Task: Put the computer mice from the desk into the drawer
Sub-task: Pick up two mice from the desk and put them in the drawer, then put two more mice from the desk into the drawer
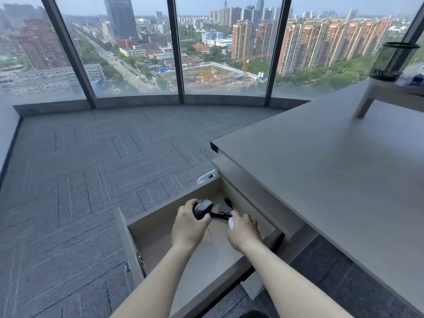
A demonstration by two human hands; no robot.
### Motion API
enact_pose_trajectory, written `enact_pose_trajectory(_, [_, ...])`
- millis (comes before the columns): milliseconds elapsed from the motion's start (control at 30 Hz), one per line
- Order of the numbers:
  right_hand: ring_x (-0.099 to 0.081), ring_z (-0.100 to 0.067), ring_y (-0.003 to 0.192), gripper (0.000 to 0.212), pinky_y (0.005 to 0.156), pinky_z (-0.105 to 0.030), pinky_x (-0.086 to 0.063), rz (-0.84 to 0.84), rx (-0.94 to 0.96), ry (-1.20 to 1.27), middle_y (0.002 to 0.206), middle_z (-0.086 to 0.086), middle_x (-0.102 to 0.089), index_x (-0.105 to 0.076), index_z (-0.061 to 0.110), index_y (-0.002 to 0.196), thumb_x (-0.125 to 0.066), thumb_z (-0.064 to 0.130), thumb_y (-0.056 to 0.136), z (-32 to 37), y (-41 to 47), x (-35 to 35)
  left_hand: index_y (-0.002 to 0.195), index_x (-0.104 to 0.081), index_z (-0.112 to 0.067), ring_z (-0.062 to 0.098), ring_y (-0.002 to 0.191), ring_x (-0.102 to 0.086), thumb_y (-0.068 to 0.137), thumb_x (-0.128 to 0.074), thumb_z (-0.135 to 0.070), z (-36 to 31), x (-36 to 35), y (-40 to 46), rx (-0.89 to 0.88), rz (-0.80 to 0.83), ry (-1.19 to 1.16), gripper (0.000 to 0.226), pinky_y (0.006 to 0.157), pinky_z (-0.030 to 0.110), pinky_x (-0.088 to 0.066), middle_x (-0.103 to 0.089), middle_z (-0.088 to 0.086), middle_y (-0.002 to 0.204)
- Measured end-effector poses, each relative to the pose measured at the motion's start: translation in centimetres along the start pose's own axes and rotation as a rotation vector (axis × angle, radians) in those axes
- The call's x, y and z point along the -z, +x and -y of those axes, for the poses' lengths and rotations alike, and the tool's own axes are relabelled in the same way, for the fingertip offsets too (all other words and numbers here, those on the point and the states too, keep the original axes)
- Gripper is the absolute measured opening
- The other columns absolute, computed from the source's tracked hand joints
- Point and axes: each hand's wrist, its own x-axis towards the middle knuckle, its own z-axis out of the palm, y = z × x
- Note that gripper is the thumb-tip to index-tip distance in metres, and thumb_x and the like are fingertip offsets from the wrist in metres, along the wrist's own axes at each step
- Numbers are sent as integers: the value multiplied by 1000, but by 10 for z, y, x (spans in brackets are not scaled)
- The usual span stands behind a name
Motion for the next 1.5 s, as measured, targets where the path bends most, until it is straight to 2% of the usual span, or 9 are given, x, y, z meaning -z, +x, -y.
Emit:
enact_pose_trajectory(167, [-31, -36, 131, 64, 102, -41, -37, 152, -96, -274, 146, -17, -32, -23, 22, 147, -42, 12, 87, -7, 26, -16, 120, -53, -35, 24, 109, -58, 72, -58, -42, 28, -41, 2, 192, 102, 215, 49, 81, 33, -49, -55, 0, 118])
enact_pose_trajectory(367, [-30, -39, 134, 77, 104, -45, -41, 218, -102, -372, 150, -21, -25, -12, 24, 153, -51, 14, 86, -7, 26, -20, 130, -45, -27, 28, 120, -47, 81, -57, -42, 42, -61, -4, 160, 161, 431, 53, 84, 36, -46, -52, 5, 127])
enact_pose_trajectory(533, [-42, -36, 125, 53, 92, -43, -44, -31, 75, -136, 142, -15, -40, -33, 18, 143, -41, 12, 90, 3, -12, 21, 134, -49, -19, 33, 123, -46, 91, -46, -37, 11, -48, -5, 109, 56, 226, 46, 98, 39, -40, -51, 13, 134])
enact_pose_trajectory(700, [-58, -30, 114, 40, 91, -39, -49, -356, 260, 108, 128, -9, -60, -54, 16, 130, -39, 15, 93, -2, -76, 88, 122, -59, -14, 27, 111, -57, 93, -46, -24, -75, -36, -17, -201, -80, -54, 33, 94, 37, -45, -61, 10, 122])
enact_pose_trajectory(833, [-65, -21, 106, 31, 88, -31, -51, -628, 289, 181, 116, -3, -71, -67, 16, 116, -45, 15, 93, -38, -130, 152, 115, -64, -11, 15, 96, -60, 92, -48, -14, -158, -51, -64, -433, -55, -187, 28, 84, 22, -41, -64, 3, 112])
enact_pose_trajectory(1033, [-64, -21, 104, 26, 83, -30, -50, -920, 60, 143, 113, 2, -72, -68, 23, 110, -49, 20, 93, -159, -205, 219, 106, -67, -16, 12, 85, -62, 87, -55, -13, -250, -128, -155, -658, 242, -238, 23, 83, 30, -51, -66, 1, 106])
enact_pose_trajectory(1200, [-51, -35, 108, 32, 92, -42, -43, -1095, -264, 5, 118, -9, -64, -63, 19, 116, -55, 15, 85, -277, -264, 251, 120, -62, -21, 20, 101, -62, 84, -59, -19, -299, -210, -228, -738, 559, -69, 36, 88, 30, -49, -59, 3, 122])
enact_pose_trajectory(1367, [-40, -37, 122, 55, 99, -46, -37, -891, -666, -71, 135, -10, -42, -41, 26, 134, -57, 38, 83, -350, -304, 255, 138, -47, -26, 27, 128, -44, 80, -60, -22, -338, -276, -279, -837, 743, 132, 59, 103, 32, -38, -45, 5, 142])
enact_pose_trajectory(1500, [-42, -38, 125, 70, 102, -45, -35, -778, -759, -48, 142, -14, -39, -28, 29, 145, -56, 45, 83, -379, -311, 247, 146, -31, -34, 33, 138, -28, 77, -59, -30, -359, -317, -293, -900, 755, 288, 74, 110, 40, -33, -27, 4, 156])
